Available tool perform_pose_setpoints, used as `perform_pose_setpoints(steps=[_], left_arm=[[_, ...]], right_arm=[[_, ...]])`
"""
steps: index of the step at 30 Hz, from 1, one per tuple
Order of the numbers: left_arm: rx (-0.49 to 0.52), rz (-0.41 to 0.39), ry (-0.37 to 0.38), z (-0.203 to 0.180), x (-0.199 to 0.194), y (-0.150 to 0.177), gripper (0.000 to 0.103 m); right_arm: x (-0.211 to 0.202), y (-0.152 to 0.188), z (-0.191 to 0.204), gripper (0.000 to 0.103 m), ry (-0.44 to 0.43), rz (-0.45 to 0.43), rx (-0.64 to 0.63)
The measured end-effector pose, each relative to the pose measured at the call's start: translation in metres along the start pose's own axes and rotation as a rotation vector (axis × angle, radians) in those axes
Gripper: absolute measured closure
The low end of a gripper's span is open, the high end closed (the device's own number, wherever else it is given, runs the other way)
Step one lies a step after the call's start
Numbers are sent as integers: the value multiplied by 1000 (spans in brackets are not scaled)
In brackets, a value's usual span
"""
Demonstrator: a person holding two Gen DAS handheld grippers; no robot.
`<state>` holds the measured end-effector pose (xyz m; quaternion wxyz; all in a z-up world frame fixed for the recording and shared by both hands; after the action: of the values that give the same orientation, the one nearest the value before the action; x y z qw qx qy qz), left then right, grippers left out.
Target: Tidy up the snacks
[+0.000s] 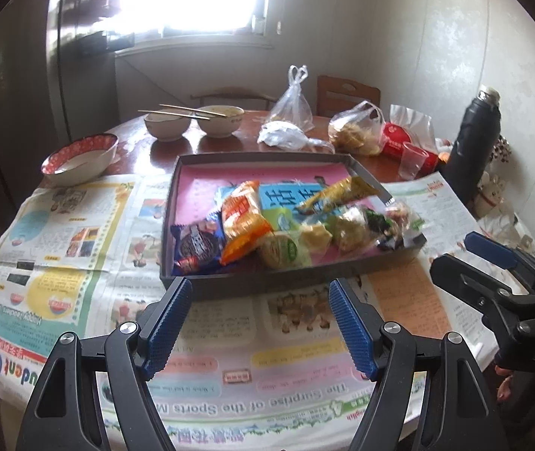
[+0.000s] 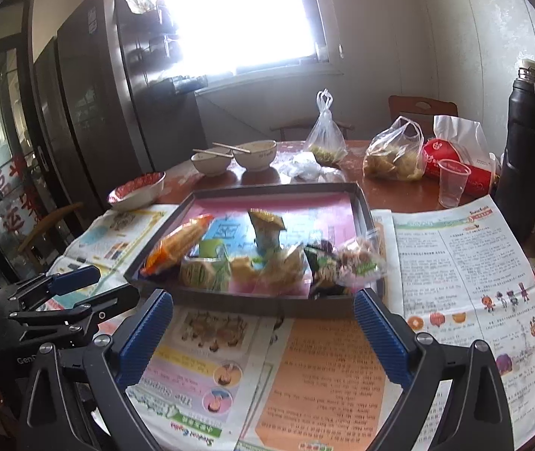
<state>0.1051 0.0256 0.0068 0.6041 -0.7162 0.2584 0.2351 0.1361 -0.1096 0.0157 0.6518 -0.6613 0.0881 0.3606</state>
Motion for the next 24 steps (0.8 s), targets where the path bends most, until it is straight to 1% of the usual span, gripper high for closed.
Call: perform_pose_setpoints(steps=[6, 12, 18, 24], left_arm=[[-42, 13, 22, -1, -2, 14, 26], [-42, 33, 15, -3, -2, 26, 26], [-25, 50, 9, -6, -2, 35, 26], [-40, 46, 1, -1, -3, 37, 26]], right_arm=[[-7, 11, -6, 5, 6, -4, 35], [-12, 19, -10, 5, 24, -11, 45], [-12, 28, -8, 5, 33, 6, 37], [-10, 33, -4, 5, 37, 20, 20]])
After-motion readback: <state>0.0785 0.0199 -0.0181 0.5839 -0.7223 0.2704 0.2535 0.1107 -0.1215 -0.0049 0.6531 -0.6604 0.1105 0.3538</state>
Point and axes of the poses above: each gripper's, at about its wrist camera, not at the fingertips, and x roughly the way its jaws point, z to its left, y to its underside, the point moved 5 cm from there along x, roughly the way its jaws point, and after that the axes turned 5 degrees about y, right-handed, at the moved point
